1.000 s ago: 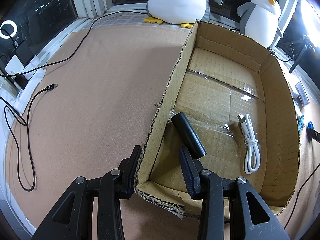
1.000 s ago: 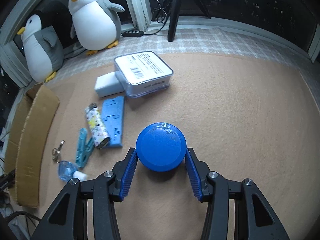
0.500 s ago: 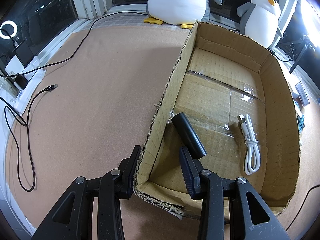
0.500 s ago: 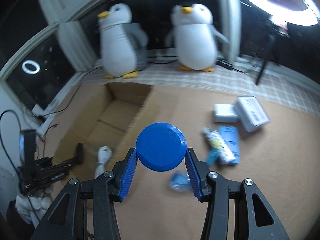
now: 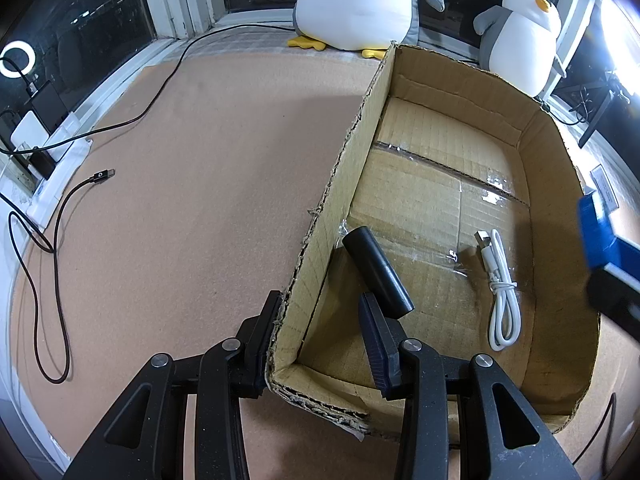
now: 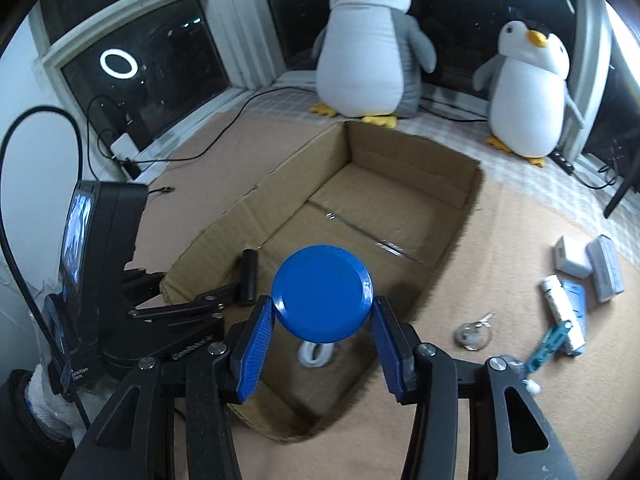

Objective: Organize rigid objects
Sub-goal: 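Carry the blue lid into the box and open the right tool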

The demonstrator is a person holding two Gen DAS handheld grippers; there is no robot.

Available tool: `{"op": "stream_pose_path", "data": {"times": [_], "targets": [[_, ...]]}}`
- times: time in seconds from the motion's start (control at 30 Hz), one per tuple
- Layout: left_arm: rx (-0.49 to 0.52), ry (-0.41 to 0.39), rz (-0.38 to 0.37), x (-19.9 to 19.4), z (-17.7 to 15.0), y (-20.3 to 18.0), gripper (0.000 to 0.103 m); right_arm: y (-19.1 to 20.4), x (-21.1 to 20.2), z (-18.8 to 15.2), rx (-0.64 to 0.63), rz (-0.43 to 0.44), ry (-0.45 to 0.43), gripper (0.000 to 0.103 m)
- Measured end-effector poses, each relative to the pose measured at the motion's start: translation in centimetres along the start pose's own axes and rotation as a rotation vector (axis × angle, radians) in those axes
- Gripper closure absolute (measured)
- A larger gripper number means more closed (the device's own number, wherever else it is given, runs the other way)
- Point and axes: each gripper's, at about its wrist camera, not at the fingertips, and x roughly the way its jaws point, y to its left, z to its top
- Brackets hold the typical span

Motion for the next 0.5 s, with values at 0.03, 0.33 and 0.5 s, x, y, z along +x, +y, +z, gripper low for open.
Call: {"op": "stream_pose_path", "data": {"times": [0.03, 0.33, 0.5], "targets": [[-0.001, 0.000, -0.001, 0.0, 0.0, 0.0, 0.061, 0.0, 0.0, -0.1, -0.002, 0.001, 0.002, 0.058], [0.000, -0.001, 0.001, 0.0, 0.1, -0.2, 0.061, 0.9, -0.4, 0.0, -0.008, 0.008, -0.005, 0.052], [0.000, -0.002, 0.002, 0.0, 0.1, -0.2, 0.061, -0.8, -1.8, -0.2, 0.045, 0.004, -0.027, 0.052]]}}
